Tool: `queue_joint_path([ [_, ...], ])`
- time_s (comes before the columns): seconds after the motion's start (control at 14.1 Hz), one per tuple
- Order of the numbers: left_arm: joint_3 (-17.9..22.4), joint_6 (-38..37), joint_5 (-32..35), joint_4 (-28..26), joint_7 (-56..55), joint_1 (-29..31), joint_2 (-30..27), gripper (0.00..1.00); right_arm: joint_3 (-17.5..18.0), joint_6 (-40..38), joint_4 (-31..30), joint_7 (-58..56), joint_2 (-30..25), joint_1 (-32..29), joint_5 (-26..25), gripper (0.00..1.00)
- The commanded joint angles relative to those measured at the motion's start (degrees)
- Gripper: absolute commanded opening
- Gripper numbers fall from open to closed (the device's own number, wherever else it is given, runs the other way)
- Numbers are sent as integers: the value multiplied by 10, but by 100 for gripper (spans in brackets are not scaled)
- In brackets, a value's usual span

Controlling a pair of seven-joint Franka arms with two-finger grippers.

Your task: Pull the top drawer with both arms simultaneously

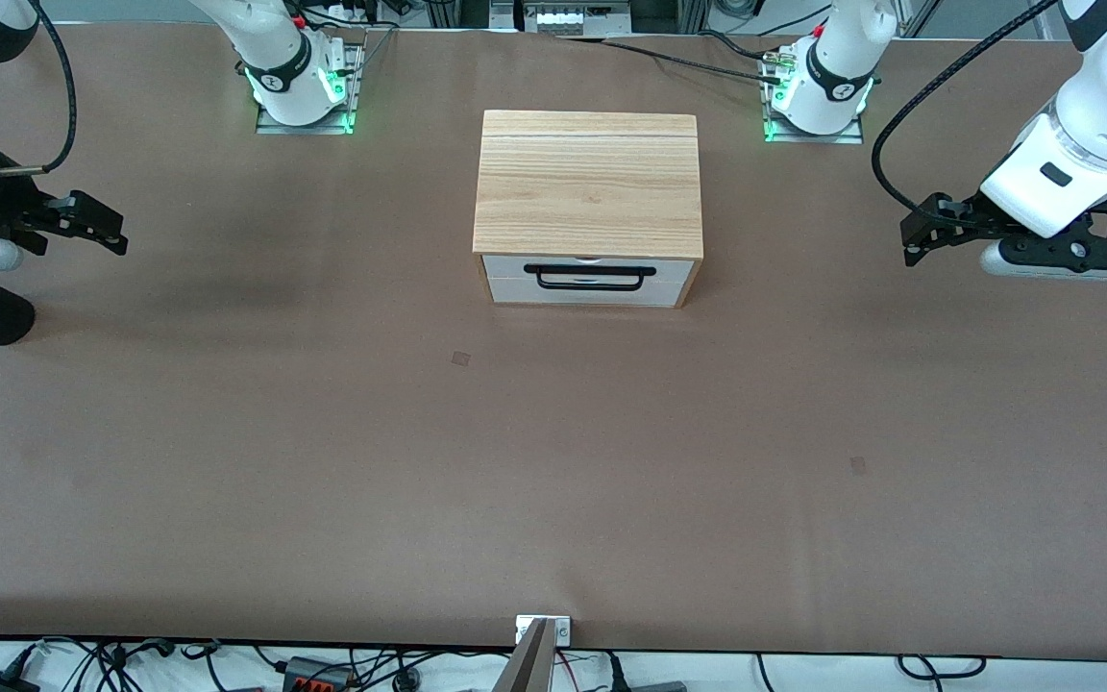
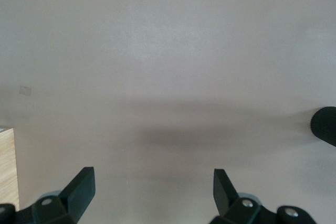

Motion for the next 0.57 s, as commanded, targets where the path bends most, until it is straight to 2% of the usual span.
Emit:
queue_joint_path([
  [0.0,1,-15,1,16,1,-2,8,100,1,-6,7,8,3,-2,-8,100],
  [0.5,1,-20,1,16,-1,-3,8,100,1,-6,7,8,4,-2,-8,100],
])
